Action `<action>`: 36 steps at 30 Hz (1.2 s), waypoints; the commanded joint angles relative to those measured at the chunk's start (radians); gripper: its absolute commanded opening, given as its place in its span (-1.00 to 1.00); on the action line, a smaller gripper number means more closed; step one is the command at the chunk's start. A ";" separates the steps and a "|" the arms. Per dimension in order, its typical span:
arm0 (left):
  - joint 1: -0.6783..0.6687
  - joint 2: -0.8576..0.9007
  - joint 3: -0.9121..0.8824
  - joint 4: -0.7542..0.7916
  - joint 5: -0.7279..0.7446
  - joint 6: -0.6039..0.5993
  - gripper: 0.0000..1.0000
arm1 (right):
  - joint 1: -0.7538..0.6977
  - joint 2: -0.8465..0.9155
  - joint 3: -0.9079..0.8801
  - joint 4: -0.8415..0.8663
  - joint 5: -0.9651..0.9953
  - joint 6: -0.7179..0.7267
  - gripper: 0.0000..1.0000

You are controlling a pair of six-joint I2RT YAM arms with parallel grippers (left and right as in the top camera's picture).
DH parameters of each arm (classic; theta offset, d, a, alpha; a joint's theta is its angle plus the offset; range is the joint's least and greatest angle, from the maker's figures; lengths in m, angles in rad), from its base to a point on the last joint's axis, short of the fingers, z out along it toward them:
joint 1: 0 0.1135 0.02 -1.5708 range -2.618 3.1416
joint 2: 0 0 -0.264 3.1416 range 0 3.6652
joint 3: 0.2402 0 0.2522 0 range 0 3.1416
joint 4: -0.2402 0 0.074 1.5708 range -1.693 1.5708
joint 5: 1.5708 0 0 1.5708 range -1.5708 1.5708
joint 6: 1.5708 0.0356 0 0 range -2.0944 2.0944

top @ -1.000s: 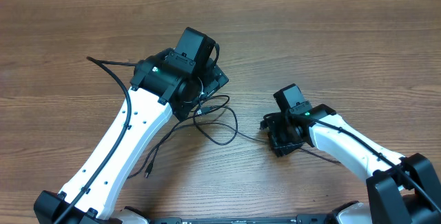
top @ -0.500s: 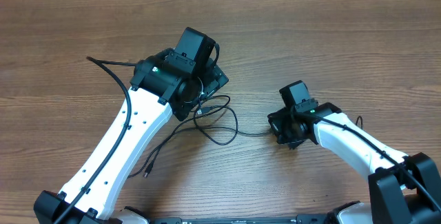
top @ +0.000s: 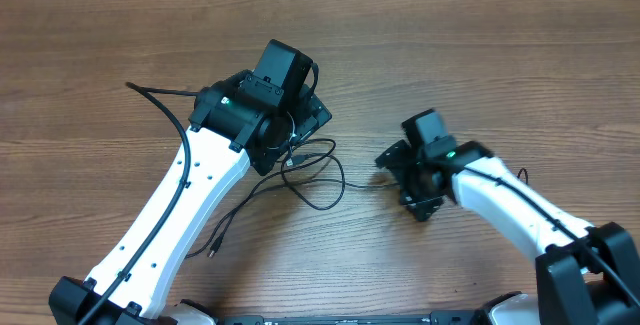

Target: Untangle cables

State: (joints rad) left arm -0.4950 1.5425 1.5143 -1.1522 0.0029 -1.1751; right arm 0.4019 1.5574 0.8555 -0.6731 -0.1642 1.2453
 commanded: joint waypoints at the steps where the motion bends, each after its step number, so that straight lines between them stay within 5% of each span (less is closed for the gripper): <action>1: 0.006 -0.023 0.018 0.000 -0.018 0.009 0.99 | 0.077 0.005 -0.072 0.154 0.068 0.172 0.71; 5: 0.006 -0.022 0.018 0.000 -0.018 0.009 0.99 | 0.086 0.005 -0.079 0.196 0.135 0.172 0.21; 10: 0.006 -0.022 0.018 0.000 -0.018 0.009 0.99 | 0.068 0.005 -0.081 0.186 0.218 0.171 0.15; 16: 0.006 -0.022 0.018 -0.001 -0.018 0.009 0.99 | 0.068 0.005 -0.082 0.187 0.249 0.156 -0.39; 21: 0.006 -0.023 0.018 -0.001 -0.018 0.009 0.99 | 0.068 0.005 -0.082 0.185 0.250 0.134 -0.42; 25: 0.006 -0.022 0.018 -0.001 -0.018 0.009 0.99 | 0.068 0.006 -0.083 0.167 0.247 0.142 -0.02; 30: 0.006 -0.022 0.018 0.000 -0.018 0.009 0.99 | 0.068 0.043 -0.100 0.221 0.231 0.142 -0.36; 33: 0.006 -0.023 0.018 0.000 -0.018 0.009 0.99 | 0.068 0.076 -0.101 0.235 0.206 0.141 -0.82; 36: 0.006 -0.023 0.018 0.000 -0.018 0.009 0.99 | 0.063 0.074 -0.100 0.253 0.207 0.128 -0.92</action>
State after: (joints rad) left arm -0.4950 1.5425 1.5143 -1.1522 0.0025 -1.1748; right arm 0.4717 1.6260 0.7666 -0.4339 0.0486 1.3880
